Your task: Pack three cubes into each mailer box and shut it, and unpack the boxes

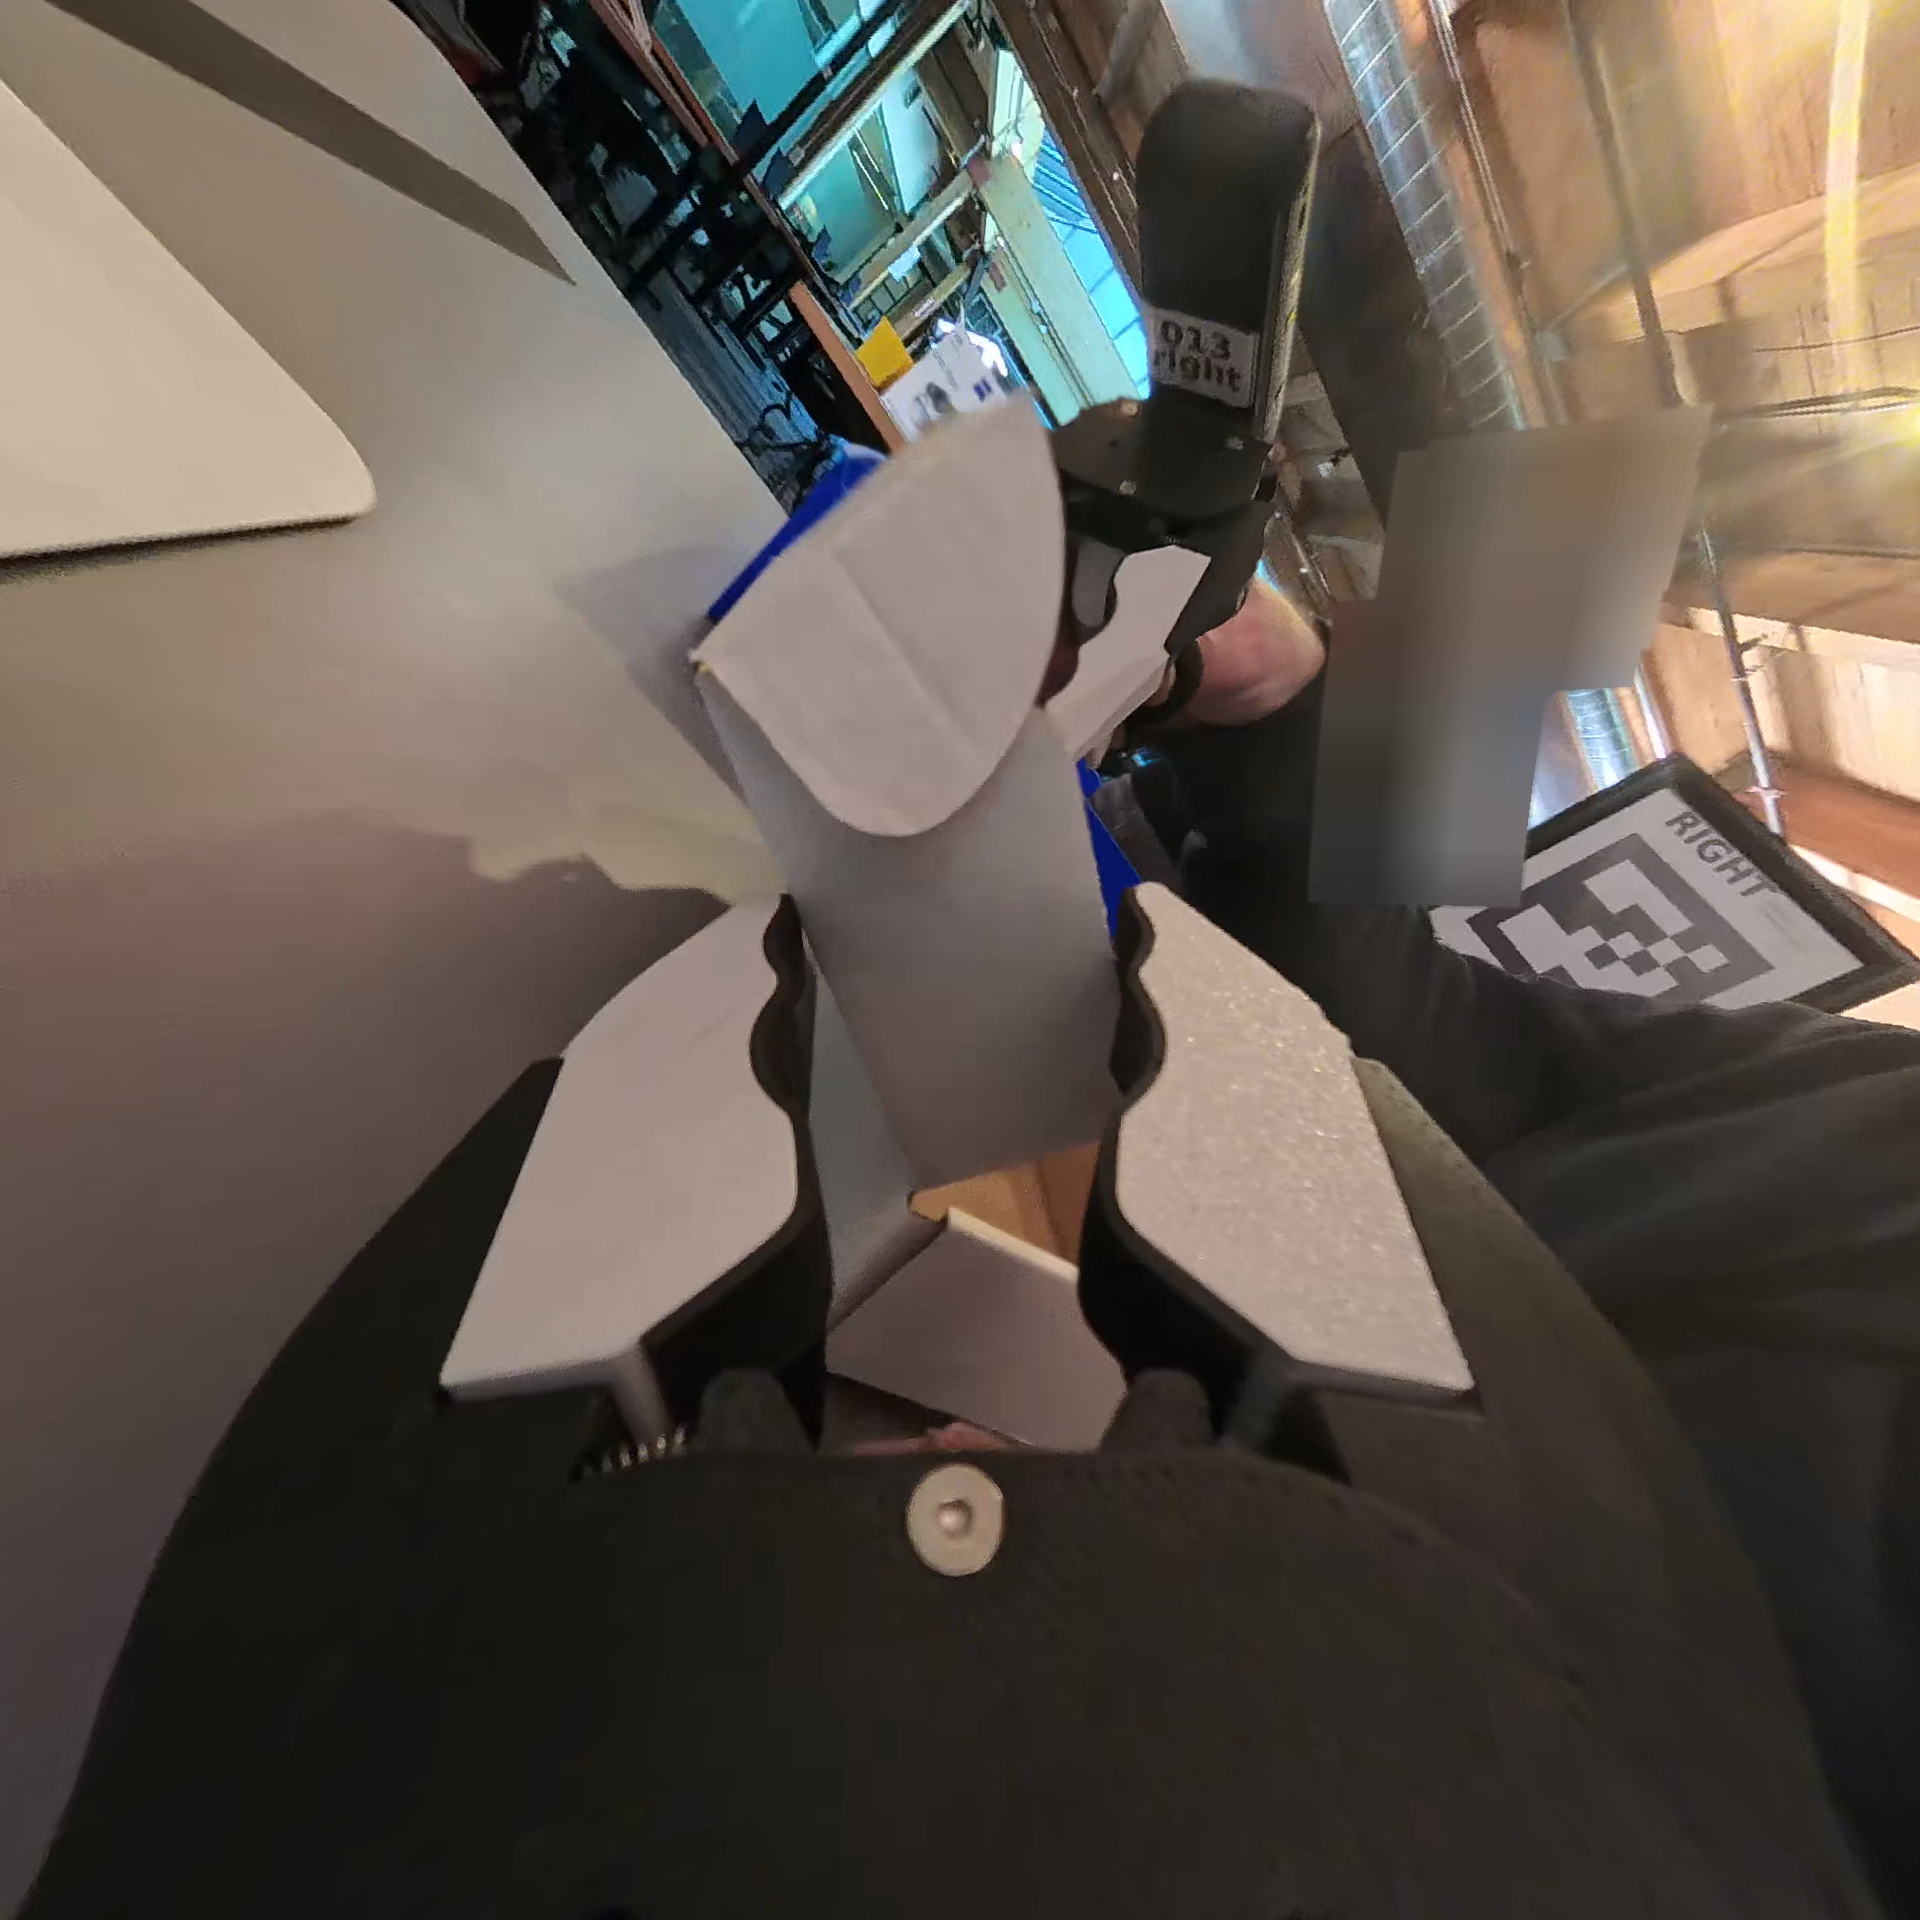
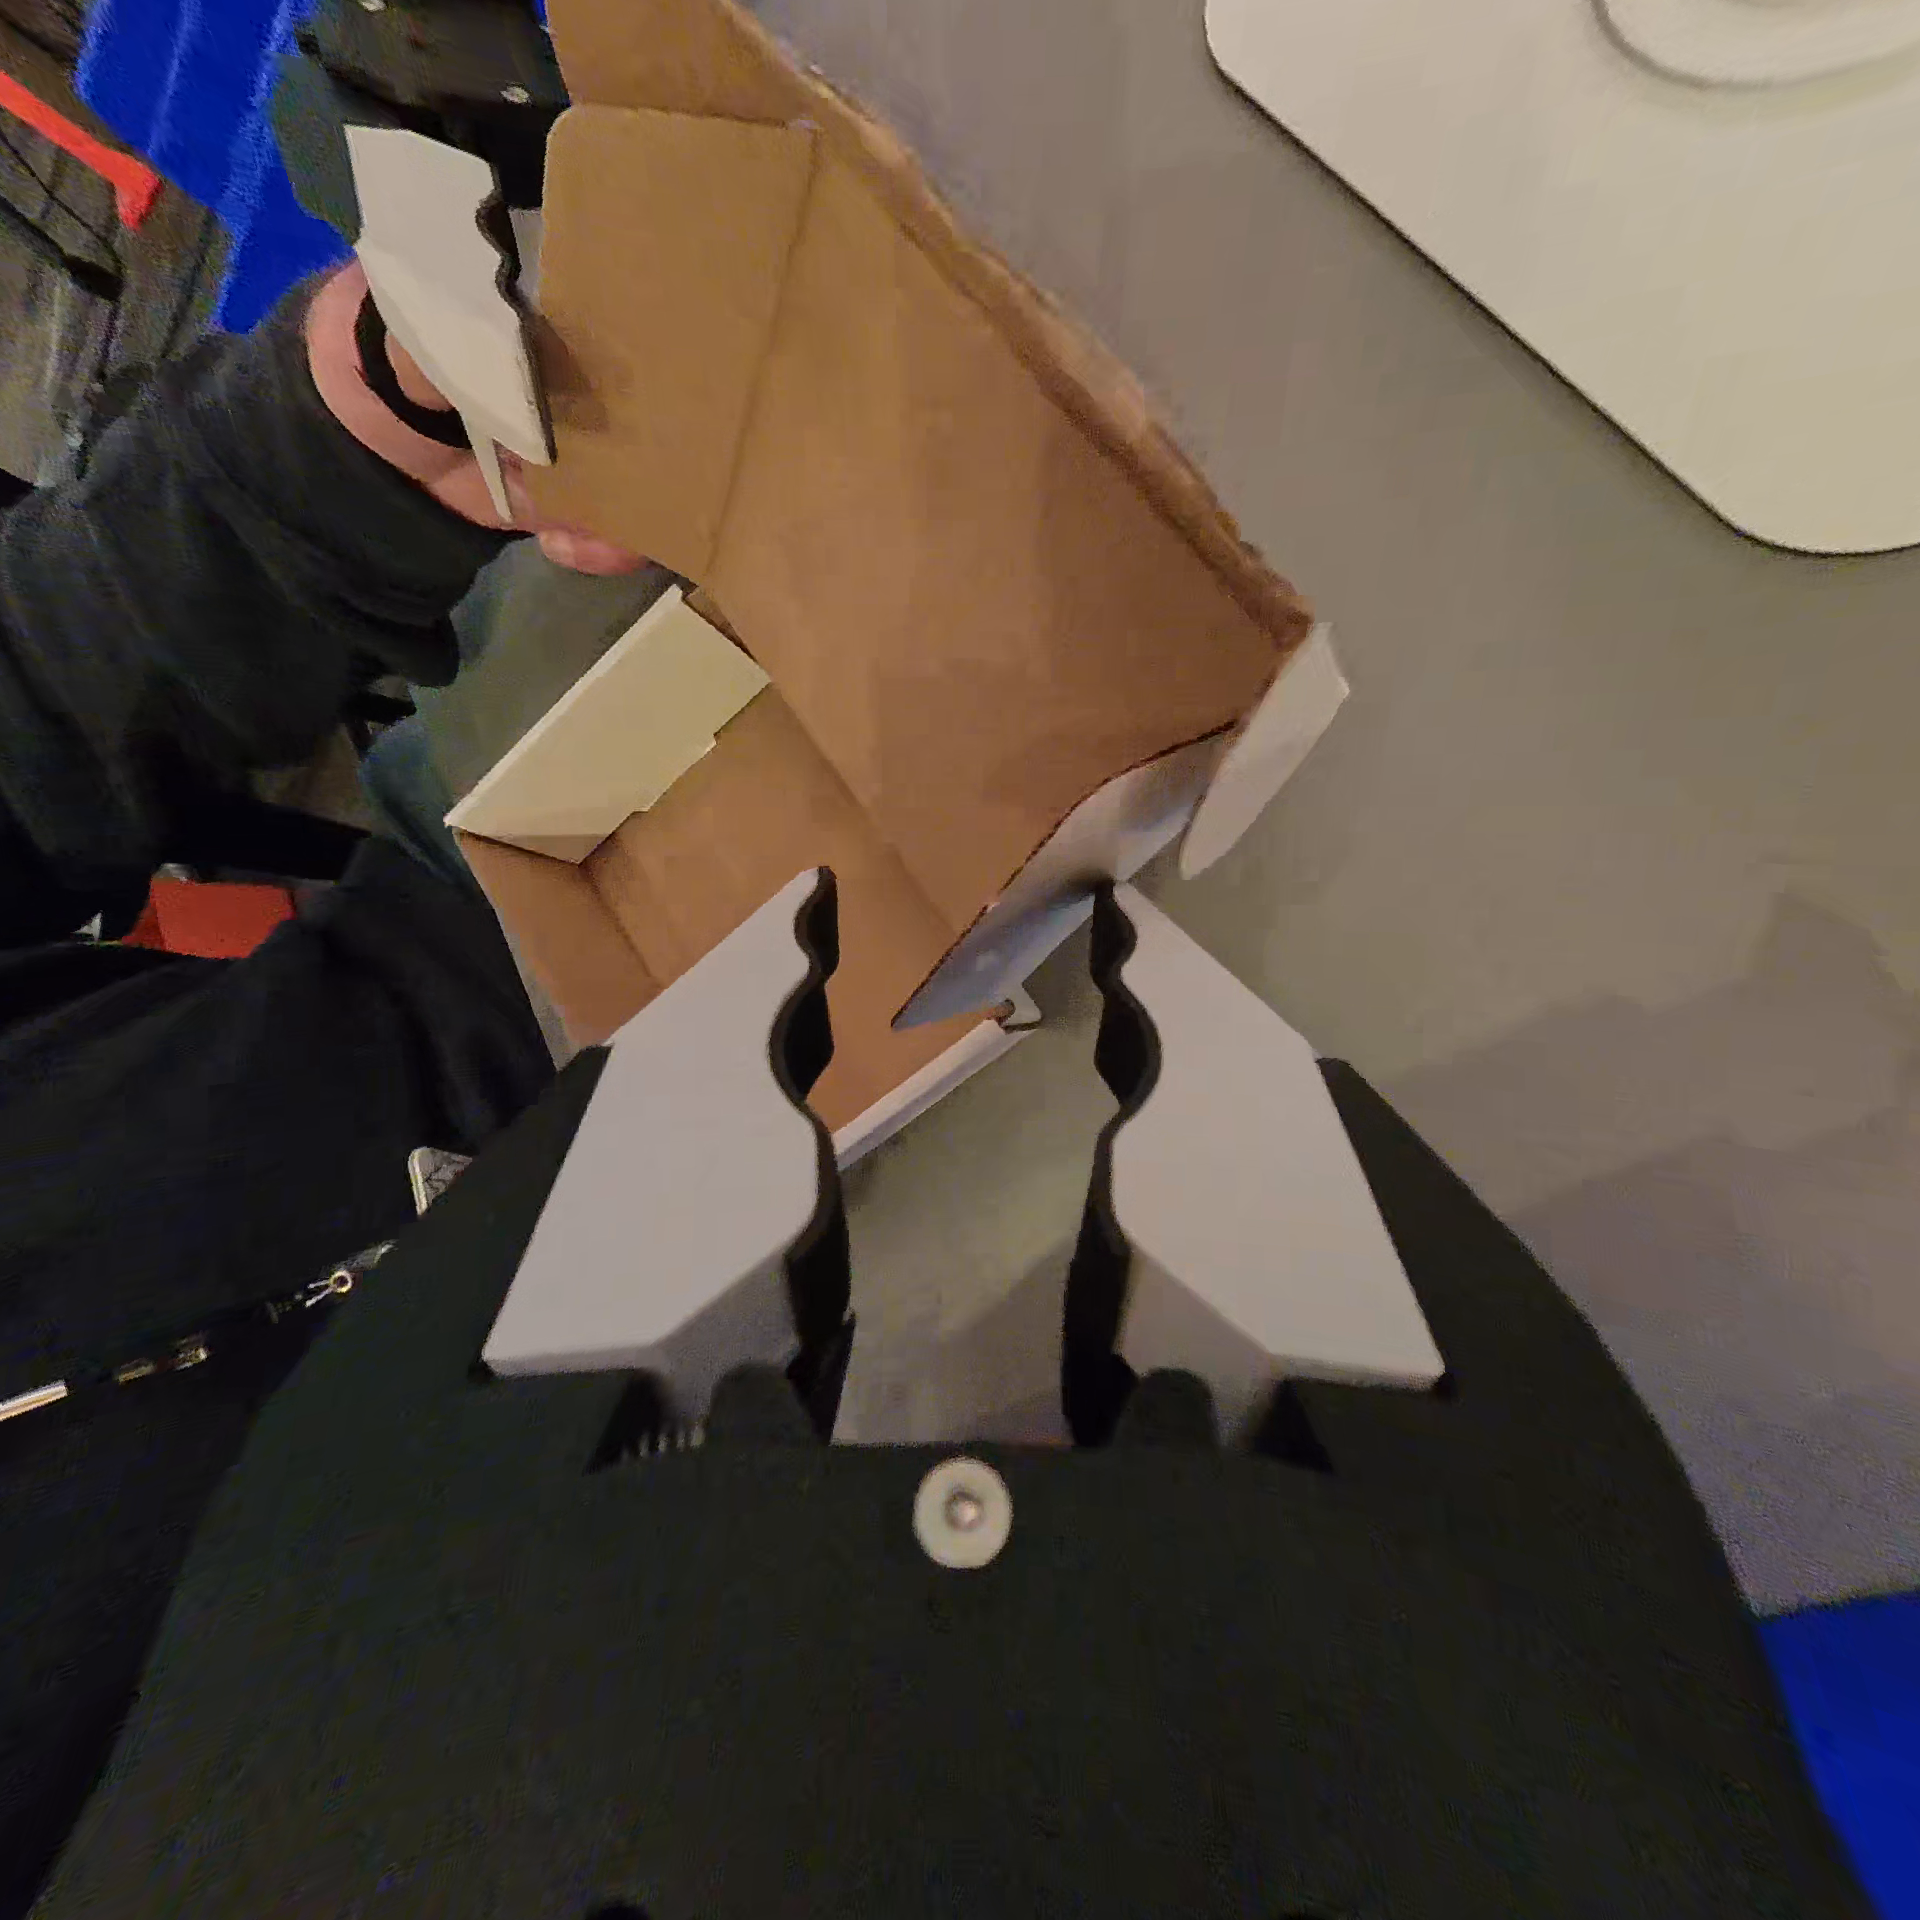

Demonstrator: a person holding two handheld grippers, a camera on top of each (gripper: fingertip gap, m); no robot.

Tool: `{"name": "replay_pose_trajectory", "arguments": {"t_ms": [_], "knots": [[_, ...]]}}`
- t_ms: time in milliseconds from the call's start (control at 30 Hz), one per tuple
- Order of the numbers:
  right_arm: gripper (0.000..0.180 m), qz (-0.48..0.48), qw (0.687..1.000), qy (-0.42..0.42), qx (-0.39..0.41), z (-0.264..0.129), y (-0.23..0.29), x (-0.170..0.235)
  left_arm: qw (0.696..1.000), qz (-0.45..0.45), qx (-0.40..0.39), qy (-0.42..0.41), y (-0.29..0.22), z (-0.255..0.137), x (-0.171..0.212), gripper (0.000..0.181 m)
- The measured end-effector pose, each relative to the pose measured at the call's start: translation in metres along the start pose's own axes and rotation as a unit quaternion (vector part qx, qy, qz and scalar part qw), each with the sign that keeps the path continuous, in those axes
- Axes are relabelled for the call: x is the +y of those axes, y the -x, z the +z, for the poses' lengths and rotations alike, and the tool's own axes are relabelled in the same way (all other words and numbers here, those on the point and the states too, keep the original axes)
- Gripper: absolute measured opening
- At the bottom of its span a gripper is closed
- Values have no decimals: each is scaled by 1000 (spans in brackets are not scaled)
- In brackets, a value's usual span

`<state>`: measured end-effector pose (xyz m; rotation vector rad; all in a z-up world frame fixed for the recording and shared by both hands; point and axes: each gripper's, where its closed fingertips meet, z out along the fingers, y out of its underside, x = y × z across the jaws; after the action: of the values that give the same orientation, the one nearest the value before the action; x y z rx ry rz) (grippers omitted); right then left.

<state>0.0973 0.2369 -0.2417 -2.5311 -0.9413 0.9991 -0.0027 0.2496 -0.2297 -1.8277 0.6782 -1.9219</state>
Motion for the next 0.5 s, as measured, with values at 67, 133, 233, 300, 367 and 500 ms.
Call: {"name": "replay_pose_trajectory", "arguments": {"t_ms": [67,133,233,300,367,500], "knots": [[28,-4,1000,-17,-1,3,8,-6,999,26,-25,-3,0,-12,-6,56],[26,-32,998,-37,43,9,16,-13,995,68,-68,8,1,-22,-7,55],[26,-78,990,-54,102,18,28,-14,976,161,-146,4,-4,-32,-7,55],[25,-110,981,-73,139,21,33,-14,958,217,-190,7,-10,-36,-3,55],[23,-133,970,-101,178,18,35,-16,940,265,-213,12,-19,-37,6,55],[21,-183,951,-122,219,22,52,-7,897,347,-275,26,-25,-45,25,55]]}}
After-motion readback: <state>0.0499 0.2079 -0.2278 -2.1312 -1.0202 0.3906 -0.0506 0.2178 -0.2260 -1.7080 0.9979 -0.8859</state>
